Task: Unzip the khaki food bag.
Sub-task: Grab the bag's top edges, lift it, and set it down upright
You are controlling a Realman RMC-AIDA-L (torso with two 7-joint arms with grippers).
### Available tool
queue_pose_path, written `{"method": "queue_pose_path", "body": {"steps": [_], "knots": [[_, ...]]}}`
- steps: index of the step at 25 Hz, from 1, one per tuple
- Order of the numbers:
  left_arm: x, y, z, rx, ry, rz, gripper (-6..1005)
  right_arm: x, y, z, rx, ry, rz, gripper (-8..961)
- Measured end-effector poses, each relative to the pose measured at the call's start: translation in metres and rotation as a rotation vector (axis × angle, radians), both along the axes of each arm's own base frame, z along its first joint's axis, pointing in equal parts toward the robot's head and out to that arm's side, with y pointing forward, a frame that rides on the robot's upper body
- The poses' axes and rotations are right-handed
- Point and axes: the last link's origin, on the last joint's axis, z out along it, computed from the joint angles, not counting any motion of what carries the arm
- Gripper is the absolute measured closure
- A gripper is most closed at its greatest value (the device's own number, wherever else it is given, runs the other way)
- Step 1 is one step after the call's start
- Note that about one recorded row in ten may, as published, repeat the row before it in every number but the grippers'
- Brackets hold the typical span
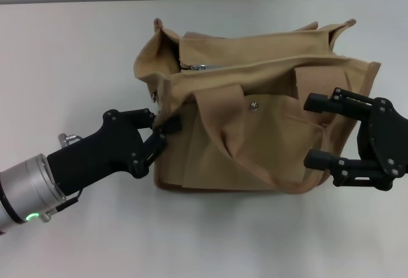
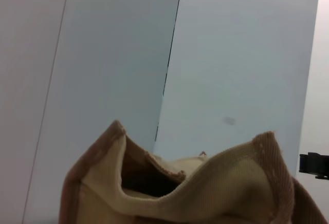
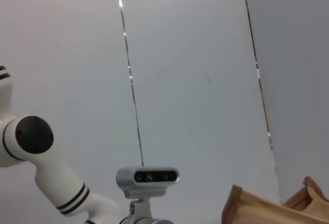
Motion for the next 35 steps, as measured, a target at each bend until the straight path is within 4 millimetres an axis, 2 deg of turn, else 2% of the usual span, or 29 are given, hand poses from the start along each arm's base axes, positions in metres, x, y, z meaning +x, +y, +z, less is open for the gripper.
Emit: {"method": "queue_pose_path", "body": {"steps": [4, 10, 13, 16, 17, 18, 21, 27, 35], "knots": [[-0.003, 0.004, 0.007, 0.060, -0.011, 0.022, 792, -0.001, 0.000, 0.000, 0.001, 0.001, 0.002, 110], [-0.010, 0.027, 0.044, 0.281, -0.028, 0.062, 902, 0.000, 0.001, 0.000, 0.011, 0.003, -0.005, 109], [-0.001, 0.044, 0.059, 0.376, -0.077, 0.061, 941, 0.000, 0.003, -0.001, 0.026, 0.013, -0.019, 109], [0.015, 0.055, 0.063, 0.397, -0.118, 0.014, 941, 0.000, 0.007, -0.001, 0.050, 0.034, -0.049, 109], [0.026, 0.055, 0.060, 0.395, -0.131, -0.044, 941, 0.001, 0.010, 0.000, 0.079, 0.057, -0.078, 109], [0.026, 0.055, 0.060, 0.395, -0.131, -0.044, 941, 0.001, 0.010, 0.000, 0.079, 0.057, -0.078, 109], [0.036, 0.048, 0.041, 0.358, -0.096, -0.131, 940, 0.005, 0.012, 0.002, 0.136, 0.098, -0.129, 109], [0.032, 0.032, -0.002, 0.317, 0.038, -0.145, 940, 0.016, 0.012, -0.004, 0.320, 0.146, -0.220, 109], [0.032, 0.026, -0.016, 0.304, 0.056, -0.129, 940, 0.028, 0.006, -0.036, 0.511, 0.013, -0.218, 109]]}}
